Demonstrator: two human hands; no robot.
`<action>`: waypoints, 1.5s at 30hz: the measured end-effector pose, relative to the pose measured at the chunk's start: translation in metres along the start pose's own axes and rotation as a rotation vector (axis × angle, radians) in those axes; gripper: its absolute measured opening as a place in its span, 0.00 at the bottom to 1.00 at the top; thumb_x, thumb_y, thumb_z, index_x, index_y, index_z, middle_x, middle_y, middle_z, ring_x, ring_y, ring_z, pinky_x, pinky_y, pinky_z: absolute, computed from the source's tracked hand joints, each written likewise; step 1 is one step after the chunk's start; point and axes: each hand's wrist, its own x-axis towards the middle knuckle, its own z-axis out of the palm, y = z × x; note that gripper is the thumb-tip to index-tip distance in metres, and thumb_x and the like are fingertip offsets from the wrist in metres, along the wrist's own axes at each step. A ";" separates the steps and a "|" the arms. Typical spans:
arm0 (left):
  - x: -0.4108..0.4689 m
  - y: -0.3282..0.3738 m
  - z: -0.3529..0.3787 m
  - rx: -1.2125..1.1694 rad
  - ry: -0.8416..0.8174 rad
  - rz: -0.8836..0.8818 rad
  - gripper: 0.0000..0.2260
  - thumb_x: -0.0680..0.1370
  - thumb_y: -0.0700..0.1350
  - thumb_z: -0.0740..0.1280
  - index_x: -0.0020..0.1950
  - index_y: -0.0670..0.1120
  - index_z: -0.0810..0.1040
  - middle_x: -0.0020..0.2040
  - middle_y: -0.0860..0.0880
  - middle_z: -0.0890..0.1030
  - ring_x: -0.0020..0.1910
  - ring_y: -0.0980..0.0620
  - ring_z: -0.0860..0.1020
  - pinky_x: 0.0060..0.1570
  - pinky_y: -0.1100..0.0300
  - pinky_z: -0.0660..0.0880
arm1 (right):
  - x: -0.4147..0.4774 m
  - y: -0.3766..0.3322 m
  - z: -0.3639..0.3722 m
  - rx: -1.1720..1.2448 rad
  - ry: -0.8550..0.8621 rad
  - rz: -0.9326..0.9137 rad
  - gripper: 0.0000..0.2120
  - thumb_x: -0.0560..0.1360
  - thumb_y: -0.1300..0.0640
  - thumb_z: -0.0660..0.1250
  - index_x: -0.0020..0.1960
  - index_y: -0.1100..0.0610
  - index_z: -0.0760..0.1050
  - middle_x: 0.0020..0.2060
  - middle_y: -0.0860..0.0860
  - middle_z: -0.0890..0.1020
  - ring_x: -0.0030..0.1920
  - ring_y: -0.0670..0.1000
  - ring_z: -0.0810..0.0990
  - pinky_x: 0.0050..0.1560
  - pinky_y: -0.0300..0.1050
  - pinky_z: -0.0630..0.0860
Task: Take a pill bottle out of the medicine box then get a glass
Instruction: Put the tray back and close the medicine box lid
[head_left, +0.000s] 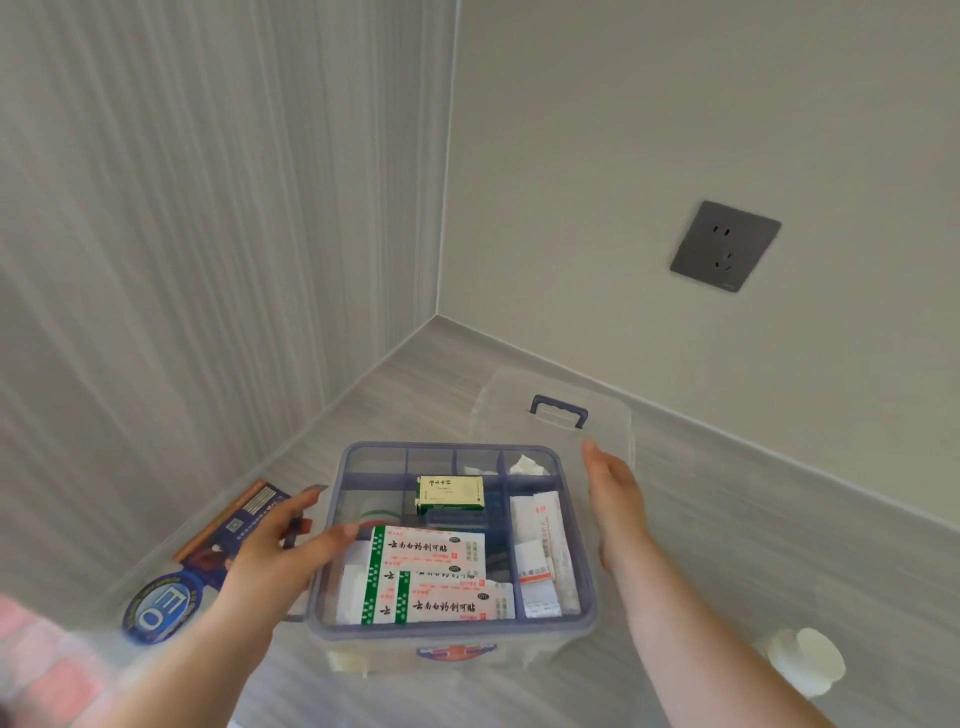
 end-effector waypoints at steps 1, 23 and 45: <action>0.001 -0.001 0.000 0.005 0.008 -0.005 0.23 0.68 0.43 0.72 0.61 0.52 0.71 0.62 0.41 0.73 0.60 0.40 0.72 0.61 0.40 0.70 | 0.013 -0.003 -0.001 -0.089 0.046 -0.068 0.19 0.74 0.51 0.61 0.62 0.59 0.68 0.62 0.57 0.73 0.61 0.56 0.71 0.62 0.47 0.65; 0.004 -0.007 -0.003 -0.047 -0.006 0.029 0.25 0.66 0.44 0.74 0.61 0.52 0.70 0.59 0.43 0.74 0.55 0.44 0.74 0.59 0.42 0.72 | 0.099 -0.058 0.011 -0.845 0.122 -0.501 0.12 0.75 0.68 0.53 0.51 0.68 0.74 0.51 0.68 0.76 0.50 0.65 0.76 0.43 0.50 0.68; -0.002 -0.007 -0.017 -0.397 -0.204 0.036 0.10 0.78 0.46 0.56 0.45 0.44 0.76 0.25 0.53 0.80 0.25 0.57 0.78 0.21 0.66 0.72 | -0.079 -0.050 0.024 -0.818 -0.374 -0.935 0.11 0.74 0.62 0.59 0.54 0.58 0.76 0.51 0.54 0.82 0.51 0.55 0.78 0.46 0.39 0.66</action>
